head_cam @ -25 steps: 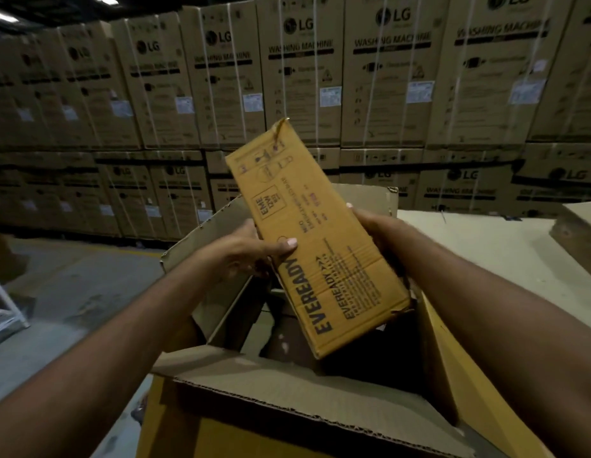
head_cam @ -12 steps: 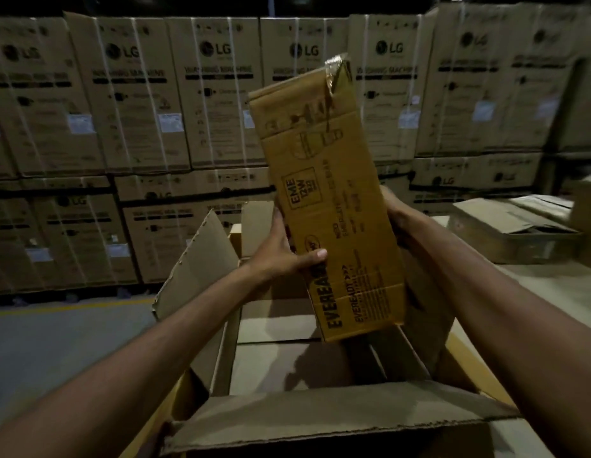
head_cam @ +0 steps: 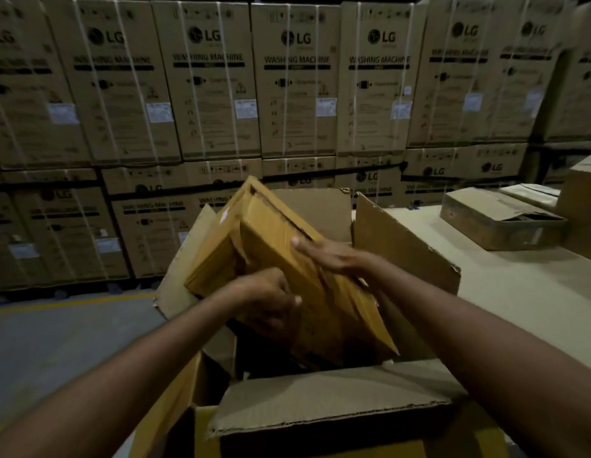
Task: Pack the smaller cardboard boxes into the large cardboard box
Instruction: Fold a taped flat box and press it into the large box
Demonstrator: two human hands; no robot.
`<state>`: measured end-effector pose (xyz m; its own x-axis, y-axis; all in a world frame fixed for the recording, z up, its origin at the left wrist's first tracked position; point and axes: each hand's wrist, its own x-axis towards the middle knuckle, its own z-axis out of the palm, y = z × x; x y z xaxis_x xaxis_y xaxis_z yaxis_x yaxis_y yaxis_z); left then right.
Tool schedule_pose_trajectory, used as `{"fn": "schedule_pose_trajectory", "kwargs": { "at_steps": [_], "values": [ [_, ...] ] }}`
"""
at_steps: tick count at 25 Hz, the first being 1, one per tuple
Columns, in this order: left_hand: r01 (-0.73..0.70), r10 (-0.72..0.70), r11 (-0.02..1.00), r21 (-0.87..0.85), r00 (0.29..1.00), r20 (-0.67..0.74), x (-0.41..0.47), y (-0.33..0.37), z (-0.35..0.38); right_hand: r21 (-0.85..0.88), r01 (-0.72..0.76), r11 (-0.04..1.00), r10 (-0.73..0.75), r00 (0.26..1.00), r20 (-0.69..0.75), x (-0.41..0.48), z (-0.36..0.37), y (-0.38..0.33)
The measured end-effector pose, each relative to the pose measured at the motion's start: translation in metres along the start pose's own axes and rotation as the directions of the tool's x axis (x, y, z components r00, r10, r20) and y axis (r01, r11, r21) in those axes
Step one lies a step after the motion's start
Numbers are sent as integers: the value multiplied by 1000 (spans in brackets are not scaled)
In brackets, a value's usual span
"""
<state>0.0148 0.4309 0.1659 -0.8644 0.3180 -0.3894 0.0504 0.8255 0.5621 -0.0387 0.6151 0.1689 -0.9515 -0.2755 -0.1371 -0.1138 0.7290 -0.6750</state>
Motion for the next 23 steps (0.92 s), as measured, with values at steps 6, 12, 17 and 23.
{"fn": "schedule_pose_trajectory", "kwargs": {
  "at_steps": [6,12,17,23],
  "values": [
    [-369,302,928,45,677,-671,-46,15,-38,112,-260,959,226,942,248,28,6,77],
    [23,462,842,539,484,-743,-19,46,-53,50,-339,939,341,940,-30,39,-43,126],
    [295,310,700,650,695,-649,10,64,-67,143,-274,951,284,957,-52,52,-41,145],
    [481,168,669,566,644,-746,44,63,-71,-27,-41,999,33,968,-248,88,-23,140]
  ]
}}
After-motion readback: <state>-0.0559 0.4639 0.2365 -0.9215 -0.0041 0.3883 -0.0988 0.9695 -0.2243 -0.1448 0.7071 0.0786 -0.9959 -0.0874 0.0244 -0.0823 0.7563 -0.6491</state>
